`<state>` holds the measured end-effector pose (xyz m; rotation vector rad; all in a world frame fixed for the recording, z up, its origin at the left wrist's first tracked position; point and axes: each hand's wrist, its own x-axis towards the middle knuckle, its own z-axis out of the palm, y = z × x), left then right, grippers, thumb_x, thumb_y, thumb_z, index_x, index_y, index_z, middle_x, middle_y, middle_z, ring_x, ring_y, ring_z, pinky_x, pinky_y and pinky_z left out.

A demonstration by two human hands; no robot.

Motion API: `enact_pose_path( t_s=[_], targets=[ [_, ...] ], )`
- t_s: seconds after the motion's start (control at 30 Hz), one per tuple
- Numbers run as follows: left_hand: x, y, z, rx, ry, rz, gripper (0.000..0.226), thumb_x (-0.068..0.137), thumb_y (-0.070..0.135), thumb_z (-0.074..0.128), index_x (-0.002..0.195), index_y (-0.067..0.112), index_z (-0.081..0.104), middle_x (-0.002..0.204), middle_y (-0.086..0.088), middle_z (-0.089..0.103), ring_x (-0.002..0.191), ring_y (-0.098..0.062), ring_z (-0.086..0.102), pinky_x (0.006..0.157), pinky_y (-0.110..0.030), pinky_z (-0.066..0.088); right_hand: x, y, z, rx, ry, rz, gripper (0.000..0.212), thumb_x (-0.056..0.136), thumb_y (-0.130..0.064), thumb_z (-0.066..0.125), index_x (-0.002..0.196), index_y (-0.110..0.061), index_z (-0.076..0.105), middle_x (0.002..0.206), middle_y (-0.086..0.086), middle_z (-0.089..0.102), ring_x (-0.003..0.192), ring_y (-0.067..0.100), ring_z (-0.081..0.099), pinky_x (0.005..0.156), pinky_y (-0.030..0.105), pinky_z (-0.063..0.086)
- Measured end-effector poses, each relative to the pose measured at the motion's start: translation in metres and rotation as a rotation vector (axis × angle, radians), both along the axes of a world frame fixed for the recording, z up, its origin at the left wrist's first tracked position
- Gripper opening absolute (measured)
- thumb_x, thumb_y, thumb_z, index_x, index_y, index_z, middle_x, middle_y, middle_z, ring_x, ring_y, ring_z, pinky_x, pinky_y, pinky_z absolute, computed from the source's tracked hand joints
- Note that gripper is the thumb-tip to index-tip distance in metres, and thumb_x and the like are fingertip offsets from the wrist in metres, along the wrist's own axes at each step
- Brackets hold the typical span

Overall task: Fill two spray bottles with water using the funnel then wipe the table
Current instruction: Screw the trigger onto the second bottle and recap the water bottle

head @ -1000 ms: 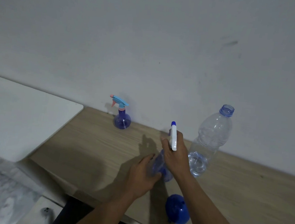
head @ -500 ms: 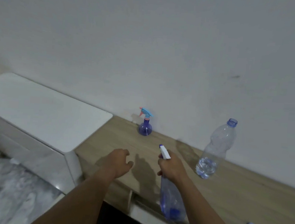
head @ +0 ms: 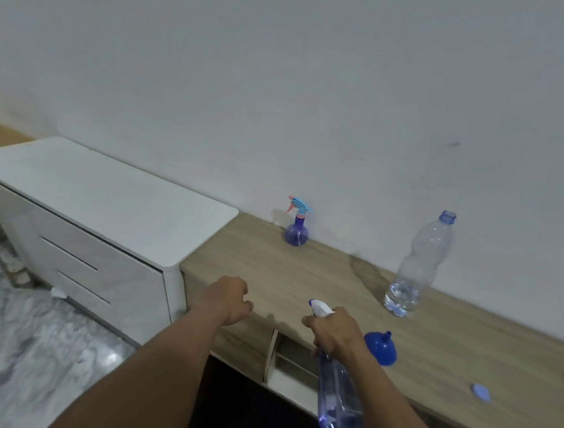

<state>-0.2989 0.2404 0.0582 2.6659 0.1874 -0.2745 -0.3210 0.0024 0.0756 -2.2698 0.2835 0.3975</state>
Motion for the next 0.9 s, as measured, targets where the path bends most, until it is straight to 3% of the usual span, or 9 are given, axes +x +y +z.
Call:
enact_pose_path(
  t_s=[0.17,0.27,0.4,0.5,0.63,0.77,0.9],
  targets=[
    [-0.011,0.002,0.002,-0.035,-0.007,-0.005,0.056,0.087,0.044,0.065,0.135,0.015,0.055,0.133,-0.007,0.059,0.115,-0.023,0.06,0.1,-0.038,0.05,-0.012,0.0,0.009,0.048,-0.06,-0.013,0.031,0.085,-0.045,0.069,0.096,-0.018,0.059,0.082,0.005,0.072,0.058,0.017,0.066,0.065,0.036,0.056],
    [-0.012,0.002,0.004,-0.08,-0.024,-0.011,0.056,0.087,0.043,0.065,0.135,0.016,0.054,0.131,-0.006,0.059,0.114,-0.021,0.059,0.099,-0.036,0.05,-0.013,-0.001,0.014,0.144,-0.102,-0.032,0.034,0.084,-0.044,0.068,0.105,-0.018,0.058,0.09,0.01,0.07,0.064,0.023,0.068,0.069,0.042,0.061],
    [-0.009,-0.007,0.015,-0.168,-0.057,-0.01,0.051,0.087,0.038,0.068,0.132,0.016,0.057,0.128,-0.004,0.06,0.113,-0.021,0.059,0.1,-0.034,0.049,-0.008,-0.001,0.027,0.229,-0.133,-0.044,0.038,0.089,-0.055,0.057,0.104,-0.02,0.053,0.096,0.013,0.067,0.054,0.024,0.072,0.055,0.034,0.053],
    [-0.005,-0.023,0.022,-0.276,-0.054,-0.033,0.048,0.083,0.027,0.074,0.128,0.016,0.06,0.123,-0.004,0.063,0.107,-0.019,0.061,0.095,-0.031,0.051,0.003,0.0,0.036,0.269,-0.226,-0.065,0.034,0.092,-0.05,0.052,0.104,-0.019,0.048,0.093,0.012,0.066,0.057,0.024,0.072,0.062,0.043,0.058],
    [0.002,-0.054,0.028,-0.416,-0.003,-0.125,0.054,0.076,0.013,0.077,0.128,0.016,0.061,0.116,-0.002,0.065,0.103,-0.015,0.062,0.087,-0.024,0.051,0.018,0.001,0.049,0.284,-0.394,-0.062,0.016,0.094,-0.035,0.059,0.097,-0.02,0.054,0.089,0.002,0.069,0.068,0.017,0.074,0.07,0.041,0.059],
    [0.022,-0.084,0.027,-0.475,0.019,-0.214,0.069,0.066,0.017,0.082,0.13,0.021,0.058,0.118,0.002,0.063,0.1,-0.013,0.063,0.089,-0.032,0.056,0.038,-0.004,0.06,0.235,-0.53,-0.014,0.016,0.094,-0.036,0.065,0.094,-0.02,0.064,0.077,0.0,0.069,0.072,0.019,0.069,0.064,0.034,0.055],
    [0.054,-0.103,0.016,-0.622,0.039,-0.231,0.085,0.048,0.033,0.086,0.127,0.023,0.055,0.118,0.005,0.064,0.103,-0.014,0.064,0.083,-0.03,0.057,0.078,-0.017,0.059,0.265,-0.551,-0.015,0.015,0.092,-0.032,0.068,0.091,-0.017,0.072,0.076,0.002,0.07,0.065,0.01,0.061,0.064,0.029,0.048]
  ],
)
